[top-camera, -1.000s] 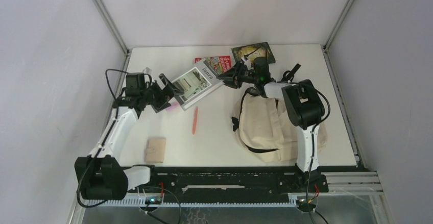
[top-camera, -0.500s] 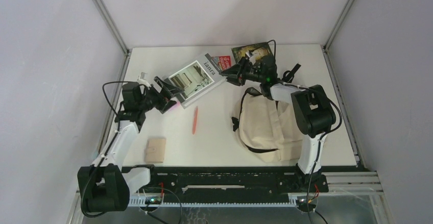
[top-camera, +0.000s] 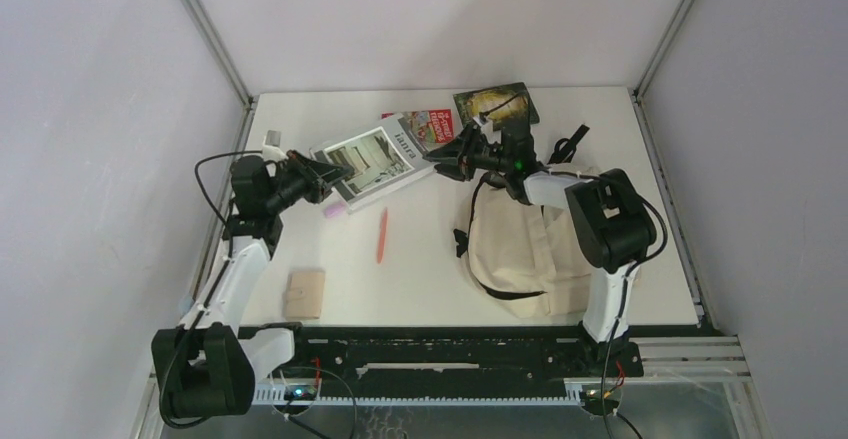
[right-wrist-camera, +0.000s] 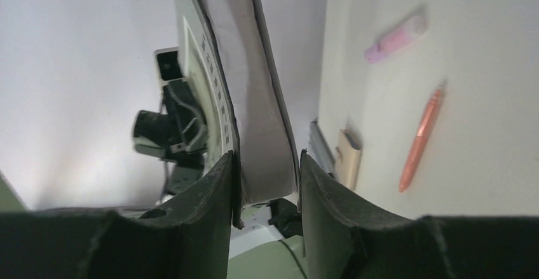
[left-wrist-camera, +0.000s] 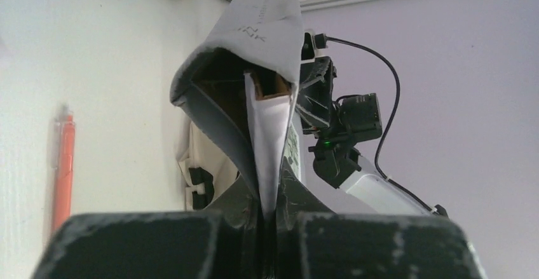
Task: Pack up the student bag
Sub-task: Pick up the book from the center of the board.
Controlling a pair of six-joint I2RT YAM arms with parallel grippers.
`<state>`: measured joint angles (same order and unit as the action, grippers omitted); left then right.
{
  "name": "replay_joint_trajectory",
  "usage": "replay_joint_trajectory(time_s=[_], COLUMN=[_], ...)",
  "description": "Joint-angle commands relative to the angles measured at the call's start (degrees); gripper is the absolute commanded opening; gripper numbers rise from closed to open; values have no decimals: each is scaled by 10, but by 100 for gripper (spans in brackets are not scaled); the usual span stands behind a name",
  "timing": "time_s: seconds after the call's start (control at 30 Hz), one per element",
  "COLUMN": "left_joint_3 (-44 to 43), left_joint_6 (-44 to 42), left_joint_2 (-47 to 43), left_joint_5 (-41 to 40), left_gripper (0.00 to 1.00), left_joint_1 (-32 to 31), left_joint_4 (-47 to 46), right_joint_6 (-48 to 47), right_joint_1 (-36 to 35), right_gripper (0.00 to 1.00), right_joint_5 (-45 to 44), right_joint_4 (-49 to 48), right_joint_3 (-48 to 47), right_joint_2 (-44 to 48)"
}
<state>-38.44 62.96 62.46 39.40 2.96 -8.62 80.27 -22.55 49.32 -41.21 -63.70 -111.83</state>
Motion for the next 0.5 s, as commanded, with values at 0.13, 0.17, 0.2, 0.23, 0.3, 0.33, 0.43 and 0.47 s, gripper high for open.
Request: replay_joint_trajectory(time_s=[0.13, 0.17, 0.2, 0.23, 0.3, 0.33, 0.43, 0.47], left_joint_3=[-104, -116, -132, -149, -181, -198, -209, -207], left_joint_6=[-104, -120, -148, -174, -223, -241, -257, -255], left_joint_2=[-39, -41, -43, -44, -46, -46, -43, -41], left_joint_5=[-3, -3, -7, -16, -40, -50, -59, -60], left_gripper=[0, 0, 0, 0, 0, 0, 0, 0], left_joint_1=[15, 17, 17, 16, 15, 15, 15, 15], left_joint_4=[158, 175, 199, 231, 289, 312, 334, 330], right_joint_6=[-372, -423, -463, -494, -530, -540, -540, -531], right_joint_1=[21, 25, 26, 26, 17, -3, -85, -111], right_gripper=[59, 62, 65, 67, 70, 71, 78, 81], right_joint_5=[-178, -239, -299, -358, -441, -472, -563, -587], right_joint_4=[459, 531, 586, 639, 717, 746, 795, 800], right_joint_3=[-13, -21, -25, -26, -22, -17, 14, 25], right_joint_2=[239, 268, 293, 313, 343, 353, 377, 383])
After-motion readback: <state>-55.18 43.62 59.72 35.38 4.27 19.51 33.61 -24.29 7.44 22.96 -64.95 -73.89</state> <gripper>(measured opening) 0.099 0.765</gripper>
